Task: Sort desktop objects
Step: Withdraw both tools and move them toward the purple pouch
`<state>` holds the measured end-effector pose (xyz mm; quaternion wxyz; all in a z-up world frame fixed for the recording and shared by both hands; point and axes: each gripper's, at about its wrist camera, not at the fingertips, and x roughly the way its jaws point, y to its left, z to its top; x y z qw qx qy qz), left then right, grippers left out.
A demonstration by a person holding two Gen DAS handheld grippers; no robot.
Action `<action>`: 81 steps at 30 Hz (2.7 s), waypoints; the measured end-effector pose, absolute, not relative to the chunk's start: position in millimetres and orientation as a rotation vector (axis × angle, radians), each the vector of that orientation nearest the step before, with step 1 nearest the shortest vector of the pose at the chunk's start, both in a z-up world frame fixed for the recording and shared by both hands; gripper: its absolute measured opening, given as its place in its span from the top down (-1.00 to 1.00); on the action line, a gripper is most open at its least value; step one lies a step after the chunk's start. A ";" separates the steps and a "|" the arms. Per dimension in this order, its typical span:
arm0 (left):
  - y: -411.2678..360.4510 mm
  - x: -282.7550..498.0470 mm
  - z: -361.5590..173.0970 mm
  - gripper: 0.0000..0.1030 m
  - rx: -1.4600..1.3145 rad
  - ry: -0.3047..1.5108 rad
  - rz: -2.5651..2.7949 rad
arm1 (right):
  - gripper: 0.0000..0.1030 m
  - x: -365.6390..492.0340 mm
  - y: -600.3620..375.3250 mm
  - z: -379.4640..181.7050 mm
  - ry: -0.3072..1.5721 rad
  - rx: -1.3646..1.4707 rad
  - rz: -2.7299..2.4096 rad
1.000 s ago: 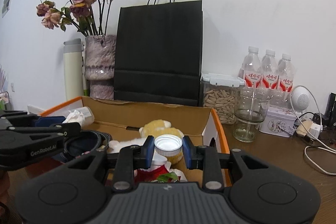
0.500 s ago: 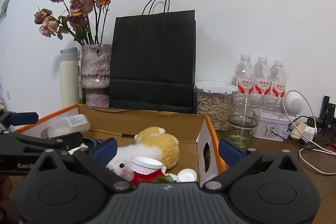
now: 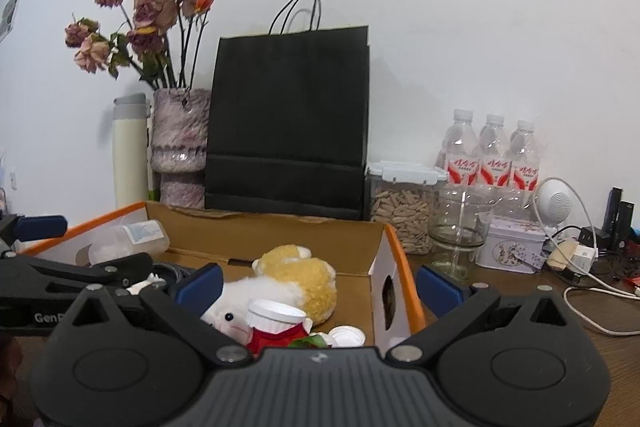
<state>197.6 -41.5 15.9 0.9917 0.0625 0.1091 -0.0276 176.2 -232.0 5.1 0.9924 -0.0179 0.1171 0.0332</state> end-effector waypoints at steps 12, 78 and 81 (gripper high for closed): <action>-33.4 166.0 17.5 -1.00 0.111 0.208 -0.018 | -1.00 138.0 -273.7 0.8 0.333 0.016 0.008; -6.4 102.7 57.8 0.92 -0.114 0.340 -0.223 | -0.84 107.3 -260.7 -19.6 0.527 -0.033 0.108; 12.4 104.1 62.0 0.92 -0.161 0.339 -0.221 | -0.82 104.1 -253.5 -17.9 0.521 -0.027 0.156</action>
